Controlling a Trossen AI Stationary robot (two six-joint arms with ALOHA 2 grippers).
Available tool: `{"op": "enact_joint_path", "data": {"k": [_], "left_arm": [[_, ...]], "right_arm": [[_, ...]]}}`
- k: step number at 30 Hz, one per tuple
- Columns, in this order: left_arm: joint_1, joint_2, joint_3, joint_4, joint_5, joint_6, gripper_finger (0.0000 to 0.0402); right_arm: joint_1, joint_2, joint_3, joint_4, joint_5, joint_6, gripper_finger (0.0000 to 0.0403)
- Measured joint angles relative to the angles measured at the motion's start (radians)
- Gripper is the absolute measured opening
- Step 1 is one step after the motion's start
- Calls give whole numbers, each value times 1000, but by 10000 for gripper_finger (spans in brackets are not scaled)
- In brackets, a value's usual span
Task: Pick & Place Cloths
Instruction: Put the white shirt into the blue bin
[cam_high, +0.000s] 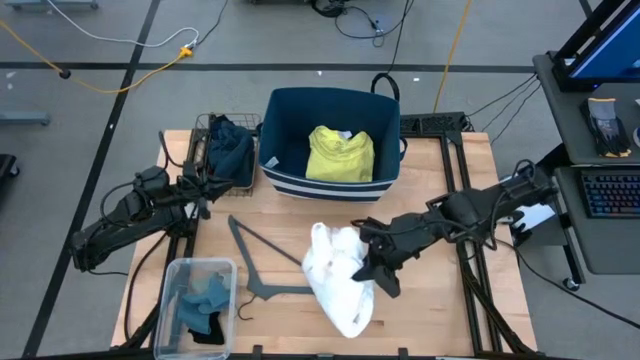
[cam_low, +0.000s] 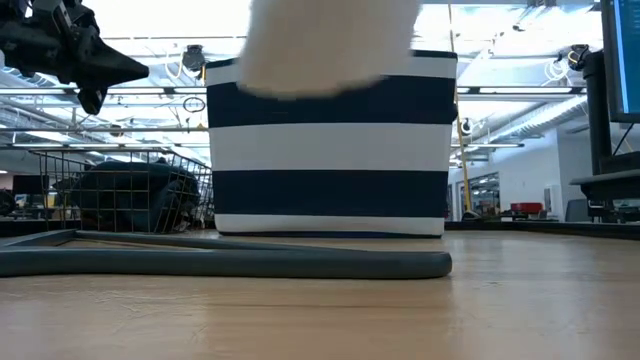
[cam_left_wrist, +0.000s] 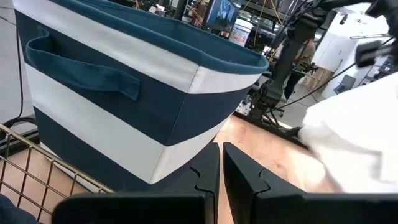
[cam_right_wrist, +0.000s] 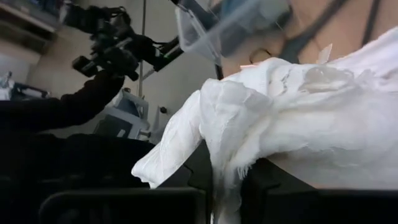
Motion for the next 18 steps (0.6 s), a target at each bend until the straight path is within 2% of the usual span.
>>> {"op": "enact_joint_path", "data": {"k": [6,10,18], "left_arm": [[0,0,0,0,0,-3,21],[0,0,0,0,0,-3,21],[0,0,0,0,0,-6,21]], "right_arm": [[-33,65,244,-128,0,-137,28],[-93,64,334,-123,-2,-238,28],[-251,63,511,-269,-23,-437,28]]}}
